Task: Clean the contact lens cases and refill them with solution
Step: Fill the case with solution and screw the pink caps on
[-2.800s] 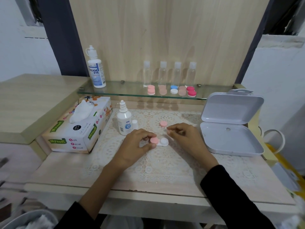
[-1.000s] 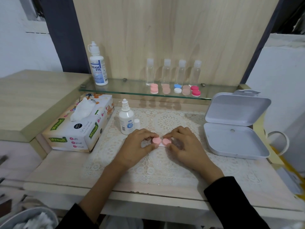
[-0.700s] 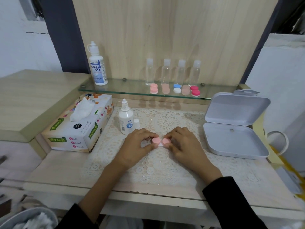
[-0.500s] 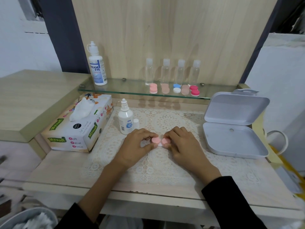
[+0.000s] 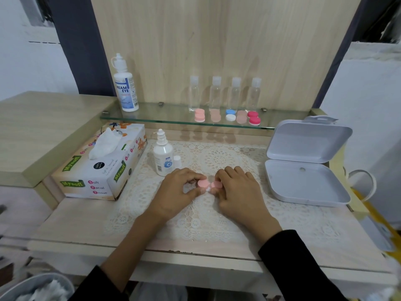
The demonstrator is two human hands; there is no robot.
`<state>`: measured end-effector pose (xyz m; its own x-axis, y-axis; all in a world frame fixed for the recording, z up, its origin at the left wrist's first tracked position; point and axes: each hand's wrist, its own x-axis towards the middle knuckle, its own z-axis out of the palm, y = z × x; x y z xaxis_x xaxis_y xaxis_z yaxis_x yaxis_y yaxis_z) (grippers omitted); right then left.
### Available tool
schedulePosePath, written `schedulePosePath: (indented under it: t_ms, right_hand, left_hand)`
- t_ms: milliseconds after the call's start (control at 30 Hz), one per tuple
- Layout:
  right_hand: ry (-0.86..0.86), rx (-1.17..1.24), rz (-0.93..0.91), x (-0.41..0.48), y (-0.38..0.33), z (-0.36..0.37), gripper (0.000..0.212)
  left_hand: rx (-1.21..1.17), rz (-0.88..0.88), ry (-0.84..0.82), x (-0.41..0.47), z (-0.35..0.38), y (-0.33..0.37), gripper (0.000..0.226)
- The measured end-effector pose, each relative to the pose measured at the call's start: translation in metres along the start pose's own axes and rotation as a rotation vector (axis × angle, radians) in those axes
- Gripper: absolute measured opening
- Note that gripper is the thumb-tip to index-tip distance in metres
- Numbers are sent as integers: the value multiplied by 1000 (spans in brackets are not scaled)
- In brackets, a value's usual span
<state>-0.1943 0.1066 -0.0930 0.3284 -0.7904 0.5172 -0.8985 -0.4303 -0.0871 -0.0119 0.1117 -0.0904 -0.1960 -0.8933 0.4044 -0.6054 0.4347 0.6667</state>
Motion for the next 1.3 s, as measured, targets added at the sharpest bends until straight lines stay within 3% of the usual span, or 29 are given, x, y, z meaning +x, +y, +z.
schedulePosePath:
  t_ms: [267,467,700,1000,1133,1300]
  right_hand:
    - [32,-34,46,-2,-5,0,26]
    - [-33,288,126,-4,4,2,24]
    - [-31,395,167,-4,3,0,19]
    - [-39,412,168,-4,1,-8,22]
    - [-60,416,173,-4,0,-9,27]
    - [-53,424,196,-4,1,-9,17]
  left_hand:
    - [3,4,7,0,0,2,29]
    - [20,4,-12,-1,0,-1,33]
    - [107,7,-2,-3,0,-2,32]
    - [201,-82,-38,-30,-13,-9,69]
    - [274,-103,-63,-32,-9,-13,73]
    - [332,-96,-60,-33,-8,-11,74]
